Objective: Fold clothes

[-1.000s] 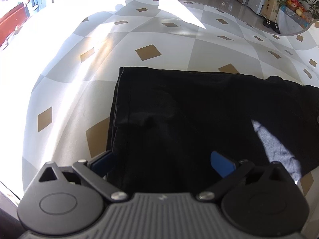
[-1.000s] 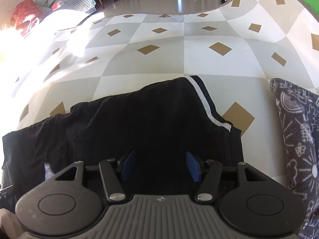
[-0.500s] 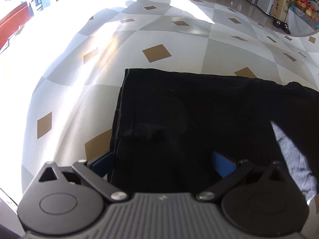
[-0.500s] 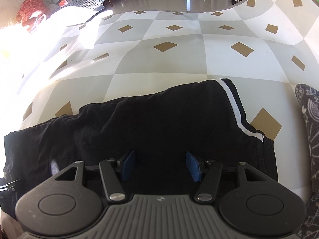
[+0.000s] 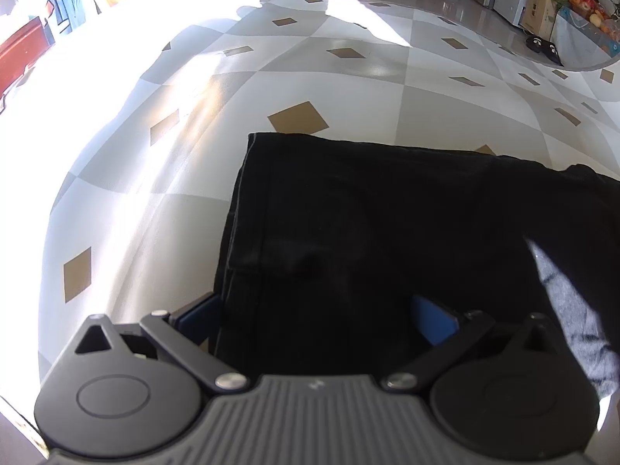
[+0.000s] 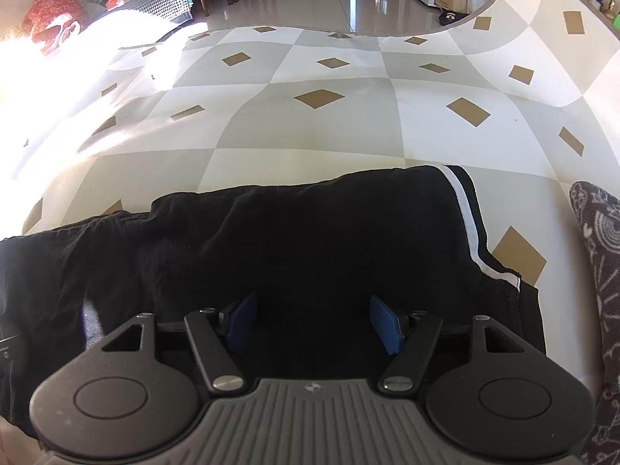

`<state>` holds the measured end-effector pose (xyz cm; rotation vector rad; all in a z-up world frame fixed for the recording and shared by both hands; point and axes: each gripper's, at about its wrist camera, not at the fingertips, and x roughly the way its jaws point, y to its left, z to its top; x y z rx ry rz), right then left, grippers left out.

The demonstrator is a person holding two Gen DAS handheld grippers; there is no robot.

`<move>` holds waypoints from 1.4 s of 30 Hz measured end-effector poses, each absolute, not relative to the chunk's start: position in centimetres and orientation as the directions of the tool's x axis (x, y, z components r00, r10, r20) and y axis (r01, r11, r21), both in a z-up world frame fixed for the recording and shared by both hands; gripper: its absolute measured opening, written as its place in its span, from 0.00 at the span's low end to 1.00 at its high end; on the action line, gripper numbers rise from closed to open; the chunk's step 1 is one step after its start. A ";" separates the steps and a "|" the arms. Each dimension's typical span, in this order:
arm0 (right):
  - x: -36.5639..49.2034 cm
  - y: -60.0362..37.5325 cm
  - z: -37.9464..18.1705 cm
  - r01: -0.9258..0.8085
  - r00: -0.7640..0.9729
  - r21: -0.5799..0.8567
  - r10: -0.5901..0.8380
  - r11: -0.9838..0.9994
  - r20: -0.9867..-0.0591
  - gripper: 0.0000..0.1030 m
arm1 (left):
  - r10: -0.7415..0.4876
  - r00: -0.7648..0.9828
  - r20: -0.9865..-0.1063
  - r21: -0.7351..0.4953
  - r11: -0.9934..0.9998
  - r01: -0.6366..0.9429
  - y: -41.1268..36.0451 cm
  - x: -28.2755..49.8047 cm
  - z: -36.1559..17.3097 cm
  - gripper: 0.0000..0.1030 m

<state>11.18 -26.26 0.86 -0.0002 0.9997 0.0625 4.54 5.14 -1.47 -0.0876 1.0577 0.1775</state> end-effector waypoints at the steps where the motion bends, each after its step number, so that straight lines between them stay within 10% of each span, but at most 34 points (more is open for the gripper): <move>1: 11.2 -26.1 0.8 -0.049 0.541 0.024 0.047 0.998 -0.840 0.63 | 0.103 0.478 -0.872 0.014 0.982 -0.186 5.2 4.7 -1.5 1.00; 42: 7.9 -24.6 0.9 -0.048 0.486 -0.048 -0.019 0.998 -0.874 0.68 | 0.002 0.404 -0.915 0.005 1.000 0.005 0.1 5.6 -1.0 1.00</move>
